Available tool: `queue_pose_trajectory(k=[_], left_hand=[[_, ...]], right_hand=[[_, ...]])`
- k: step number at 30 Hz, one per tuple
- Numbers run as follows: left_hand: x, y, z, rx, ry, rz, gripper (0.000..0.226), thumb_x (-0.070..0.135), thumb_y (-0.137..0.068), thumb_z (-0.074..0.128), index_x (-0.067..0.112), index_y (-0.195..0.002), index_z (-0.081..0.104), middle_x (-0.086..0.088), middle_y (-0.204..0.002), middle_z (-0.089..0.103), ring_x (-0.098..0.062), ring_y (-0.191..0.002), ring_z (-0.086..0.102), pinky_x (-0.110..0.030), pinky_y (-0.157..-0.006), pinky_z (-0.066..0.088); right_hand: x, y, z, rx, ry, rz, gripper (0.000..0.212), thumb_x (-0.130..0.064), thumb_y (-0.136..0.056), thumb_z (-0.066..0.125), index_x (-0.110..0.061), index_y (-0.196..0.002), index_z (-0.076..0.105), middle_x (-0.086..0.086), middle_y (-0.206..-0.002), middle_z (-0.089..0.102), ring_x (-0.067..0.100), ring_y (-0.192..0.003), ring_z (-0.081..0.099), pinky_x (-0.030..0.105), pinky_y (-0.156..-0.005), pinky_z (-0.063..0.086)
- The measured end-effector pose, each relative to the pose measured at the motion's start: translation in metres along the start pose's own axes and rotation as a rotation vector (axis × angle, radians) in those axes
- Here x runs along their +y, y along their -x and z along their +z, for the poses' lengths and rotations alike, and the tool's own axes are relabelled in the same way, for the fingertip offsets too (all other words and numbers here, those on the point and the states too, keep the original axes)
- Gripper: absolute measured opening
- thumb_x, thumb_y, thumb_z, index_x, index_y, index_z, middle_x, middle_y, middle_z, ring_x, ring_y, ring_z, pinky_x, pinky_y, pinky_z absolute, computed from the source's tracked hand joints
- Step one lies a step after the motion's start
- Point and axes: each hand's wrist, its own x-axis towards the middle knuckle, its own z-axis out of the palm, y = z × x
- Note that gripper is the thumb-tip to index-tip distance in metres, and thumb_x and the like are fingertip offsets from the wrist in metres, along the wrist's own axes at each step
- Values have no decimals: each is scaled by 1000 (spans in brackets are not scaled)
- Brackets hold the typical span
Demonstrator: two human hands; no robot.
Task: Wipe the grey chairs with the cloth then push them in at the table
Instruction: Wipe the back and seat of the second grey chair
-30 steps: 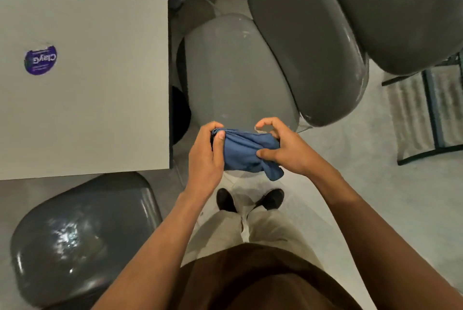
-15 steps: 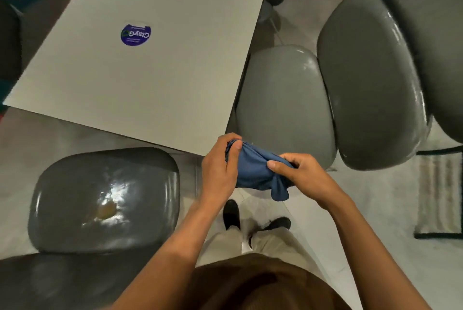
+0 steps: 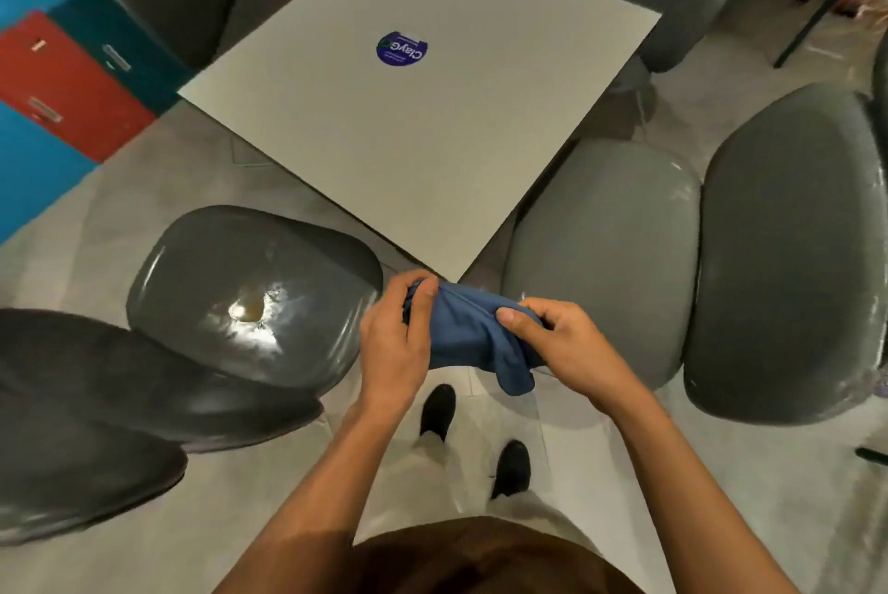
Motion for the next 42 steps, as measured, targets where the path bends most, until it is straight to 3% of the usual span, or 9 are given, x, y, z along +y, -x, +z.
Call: queue_pose_trajectory(k=[6,10,15,17,21,27,32,39,42], left_hand=[[6,54,-22,231,30,-26,16,39,-102,56,28,-106,67,17,-97,69,-4,-92,67,-13,-81,50],[1,84,-52,352,1,-63,17,41,-100,55,29,-103,67,20,-95,69,-1,-90,67,-11,-79,48],[-6,124,-95,509,-4,-129,11,35,-100,55,31,-102,65,28,-91,68,6,-90,65,-6,-77,44],[-14,140,-114,574,-20,-141,9,29,-102,56,31,-102,65,32,-94,67,7,-89,64,-6,-77,44],[-36,178,-162,698,-34,-167,11,30,-105,56,27,-102,67,24,-96,68,2,-87,65,-8,-75,44],[-73,240,-248,783,-87,-185,11,30,-103,54,29,-101,65,32,-96,66,6,-86,64,-6,-74,42],[-121,291,-317,841,-123,-250,16,33,-102,54,27,-102,68,32,-92,67,7,-86,64,-11,-75,46],[-164,326,-390,915,-100,-327,22,32,-102,55,18,-102,72,29,-89,65,12,-85,63,-4,-75,41],[-177,328,-413,945,-101,-347,22,31,-102,55,17,-102,72,30,-89,65,13,-84,62,-3,-75,41]], right_hand=[[0,13,19,-246,50,-83,48,-49,-98,59,-2,-89,59,20,-82,58,18,-75,54,49,-73,51],[-2,20,50,-323,86,-111,35,-40,-100,60,-17,-74,55,-6,-68,52,9,-66,48,36,-68,43],[-16,35,109,-362,172,-191,34,-41,-102,54,-22,-74,51,-19,-60,49,0,-58,45,17,-60,38],[-20,43,136,-407,190,-207,35,-44,-101,53,-24,-73,49,-19,-60,49,-1,-58,44,17,-60,36],[-28,63,197,-547,252,-245,32,-55,-92,62,-31,-71,54,-19,-63,51,1,-61,46,23,-63,38],[-36,103,293,-688,339,-352,32,-43,-89,73,-17,-81,57,-18,-65,52,1,-59,46,16,-57,39],[-38,129,375,-728,367,-374,26,-34,-95,69,-19,-77,58,-14,-67,55,0,-62,48,16,-59,39],[-46,151,471,-725,445,-425,35,-34,-99,62,-20,-69,51,-10,-62,49,2,-59,44,18,-57,36],[-51,152,500,-711,520,-500,24,-37,-102,56,-25,-81,56,-15,-72,58,3,-67,54,22,-62,45]])
